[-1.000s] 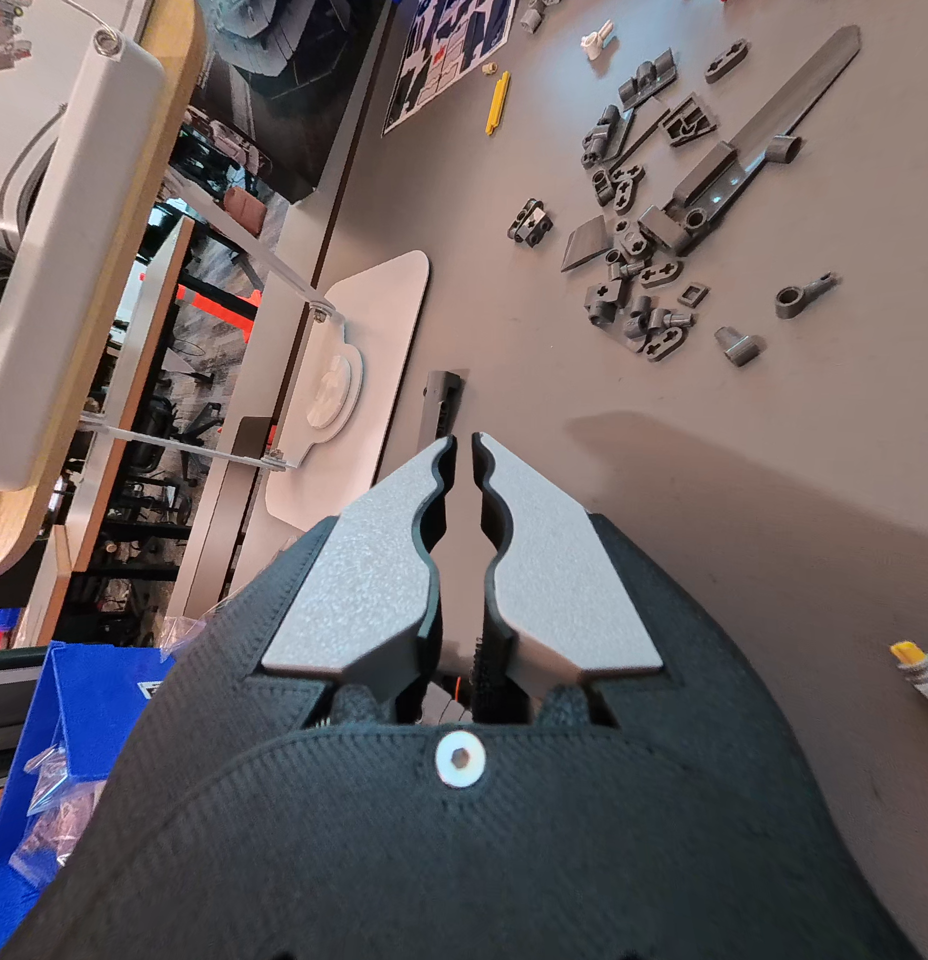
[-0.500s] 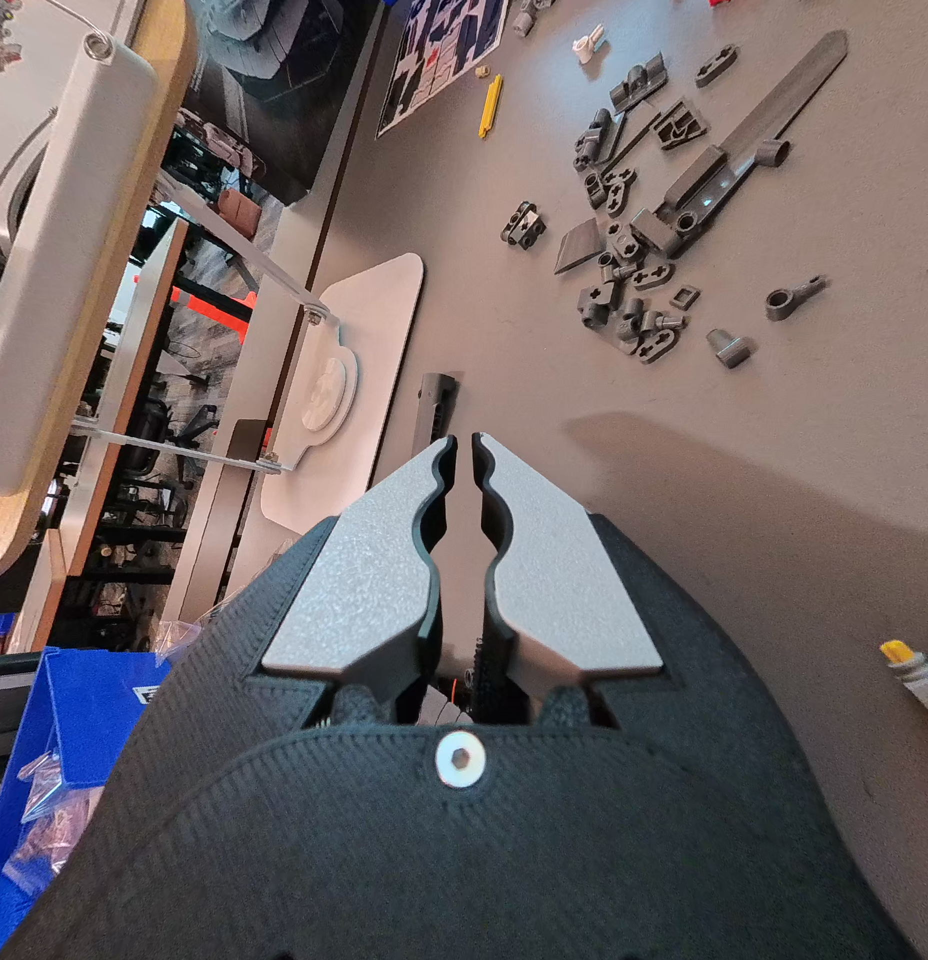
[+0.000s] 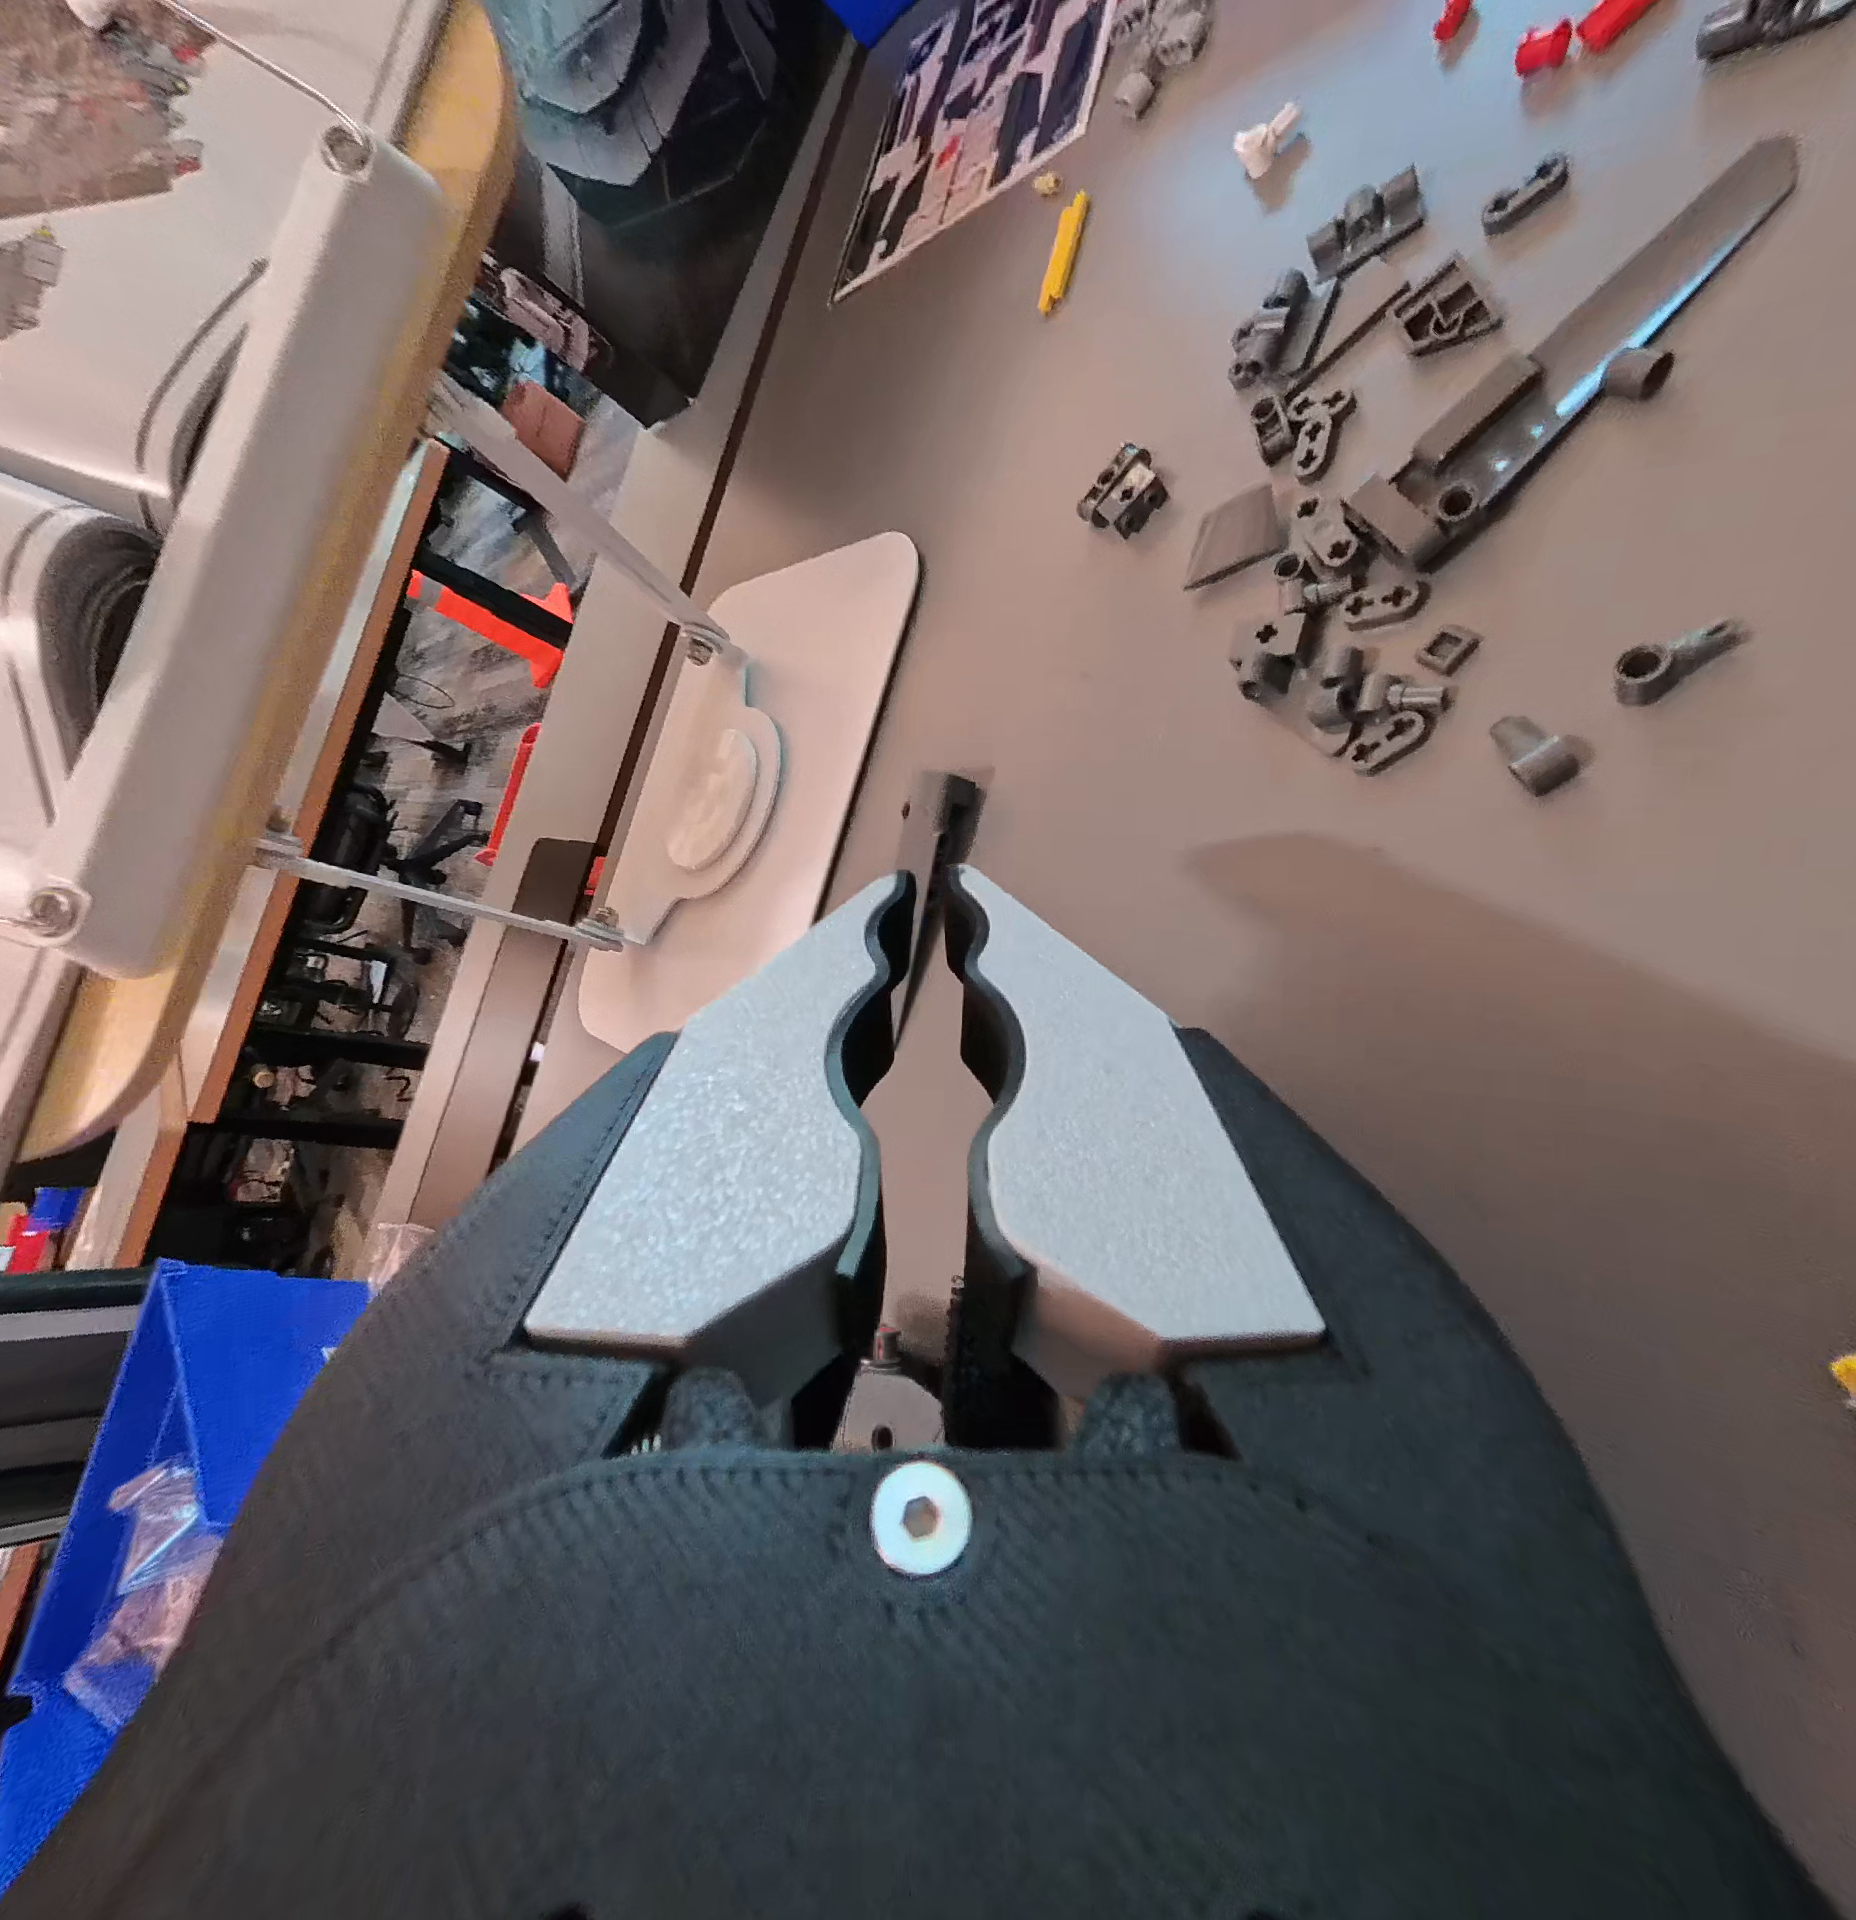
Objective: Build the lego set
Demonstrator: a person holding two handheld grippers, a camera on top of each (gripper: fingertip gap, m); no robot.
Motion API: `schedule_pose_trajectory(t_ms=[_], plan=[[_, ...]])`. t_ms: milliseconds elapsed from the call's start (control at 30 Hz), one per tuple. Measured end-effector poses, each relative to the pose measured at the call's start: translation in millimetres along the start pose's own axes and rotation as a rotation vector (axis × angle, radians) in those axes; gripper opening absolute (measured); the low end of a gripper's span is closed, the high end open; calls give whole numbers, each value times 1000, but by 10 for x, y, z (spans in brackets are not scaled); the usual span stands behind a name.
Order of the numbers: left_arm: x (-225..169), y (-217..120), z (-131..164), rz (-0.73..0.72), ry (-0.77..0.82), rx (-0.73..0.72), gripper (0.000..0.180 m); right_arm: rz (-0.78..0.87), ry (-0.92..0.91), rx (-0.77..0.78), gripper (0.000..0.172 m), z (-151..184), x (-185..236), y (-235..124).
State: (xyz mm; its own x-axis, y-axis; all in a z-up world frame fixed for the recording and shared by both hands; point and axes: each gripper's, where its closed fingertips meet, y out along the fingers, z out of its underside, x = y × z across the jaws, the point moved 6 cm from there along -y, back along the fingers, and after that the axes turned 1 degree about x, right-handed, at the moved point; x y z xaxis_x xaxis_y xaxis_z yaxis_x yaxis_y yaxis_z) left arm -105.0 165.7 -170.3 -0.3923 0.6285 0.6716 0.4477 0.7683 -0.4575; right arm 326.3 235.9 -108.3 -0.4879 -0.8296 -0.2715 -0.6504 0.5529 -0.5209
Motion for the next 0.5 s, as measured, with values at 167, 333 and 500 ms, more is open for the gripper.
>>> schedule_pose_trajectory(t_ms=[167, 333, 500], plan=[[27, -3, -19, -25, -10, 9, 3, 61, 44, 101, 14, 409, -15, -415], [33, 57, -106, -22, -32, -3, 3, 81, 93, 167, 18, 817, 42, -745], [-59, 196, -195, -9, 14, 19, 2, 78, 133, 196, 20, 1129, 147, -944]])
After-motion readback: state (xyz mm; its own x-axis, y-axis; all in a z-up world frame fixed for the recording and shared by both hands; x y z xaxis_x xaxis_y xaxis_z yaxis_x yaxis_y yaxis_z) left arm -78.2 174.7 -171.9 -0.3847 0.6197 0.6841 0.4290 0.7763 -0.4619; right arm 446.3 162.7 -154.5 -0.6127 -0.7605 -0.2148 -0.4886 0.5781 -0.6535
